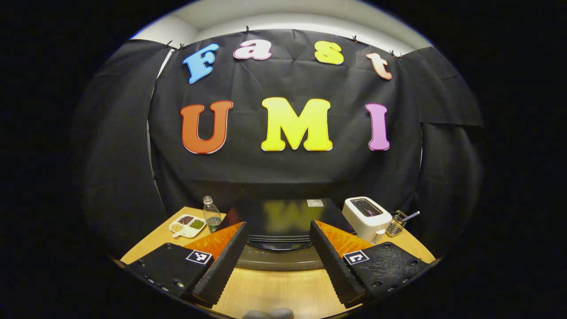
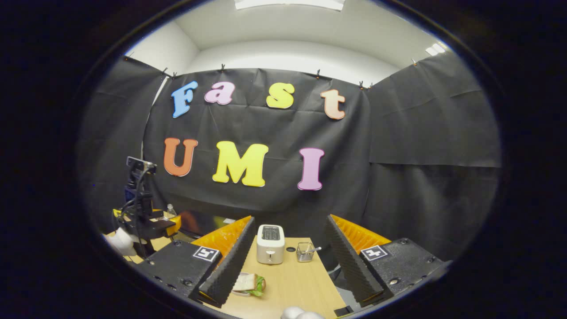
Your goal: Open the electric oven with the left hand, put the food in, and close the electric oven.
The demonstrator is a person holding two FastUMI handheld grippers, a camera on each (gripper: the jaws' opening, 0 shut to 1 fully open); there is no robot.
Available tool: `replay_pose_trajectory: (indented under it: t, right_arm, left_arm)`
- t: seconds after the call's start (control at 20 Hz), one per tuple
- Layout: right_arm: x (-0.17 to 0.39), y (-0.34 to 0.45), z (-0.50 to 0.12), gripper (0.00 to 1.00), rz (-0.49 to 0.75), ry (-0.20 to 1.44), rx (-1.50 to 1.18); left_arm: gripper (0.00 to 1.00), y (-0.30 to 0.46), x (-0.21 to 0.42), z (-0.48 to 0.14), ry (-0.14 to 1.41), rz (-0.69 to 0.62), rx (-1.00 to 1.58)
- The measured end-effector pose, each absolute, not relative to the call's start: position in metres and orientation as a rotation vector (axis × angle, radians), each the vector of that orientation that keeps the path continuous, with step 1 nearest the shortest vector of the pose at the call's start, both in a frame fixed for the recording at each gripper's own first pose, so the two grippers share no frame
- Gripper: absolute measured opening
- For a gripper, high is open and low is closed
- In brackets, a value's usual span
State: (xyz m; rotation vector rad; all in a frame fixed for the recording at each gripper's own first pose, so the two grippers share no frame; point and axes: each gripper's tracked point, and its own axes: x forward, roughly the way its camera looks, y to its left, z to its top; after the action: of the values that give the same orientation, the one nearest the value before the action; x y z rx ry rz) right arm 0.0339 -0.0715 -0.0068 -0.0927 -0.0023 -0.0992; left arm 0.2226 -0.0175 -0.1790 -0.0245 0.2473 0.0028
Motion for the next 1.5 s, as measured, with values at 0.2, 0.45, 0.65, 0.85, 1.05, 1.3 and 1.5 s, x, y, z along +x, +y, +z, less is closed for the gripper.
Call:
replay_pose_trajectory:
  t: [0.2, 0.45, 0.65, 0.85, 1.05, 1.3, 1.5]
  right_arm:
    - [0.038, -0.085, -0.019, 1.00, -0.133, 0.034, -0.109]
    - [0.040, -0.097, -0.033, 0.95, -0.161, 0.077, -0.114]
    - [0.047, -0.092, -0.037, 1.00, -0.150, 0.089, -0.103]
    - [0.054, -0.081, -0.035, 1.00, -0.121, 0.081, -0.093]
    - [0.055, -0.074, -0.034, 1.00, -0.102, 0.076, -0.096]
    - [0.046, -0.070, -0.041, 1.00, -0.092, 0.084, -0.098]
    - [0.035, -0.066, -0.048, 1.00, -0.091, 0.097, -0.094]
  left_arm:
    - [0.93, -0.016, 0.261, -0.235, 0.376, 0.019, -0.016]
    - [0.93, -0.015, 0.288, -0.272, 0.460, 0.015, -0.001]
    - [0.84, -0.014, 0.291, -0.284, 0.515, 0.014, 0.006]
    - [0.98, -0.013, 0.284, -0.284, 0.528, 0.010, 0.008]
    - [0.98, -0.013, 0.267, -0.285, 0.536, 0.006, 0.008]
    - [0.97, -0.014, 0.232, -0.292, 0.557, -0.006, 0.005]
    - [0.97, -0.015, 0.202, -0.307, 0.585, -0.012, 0.002]
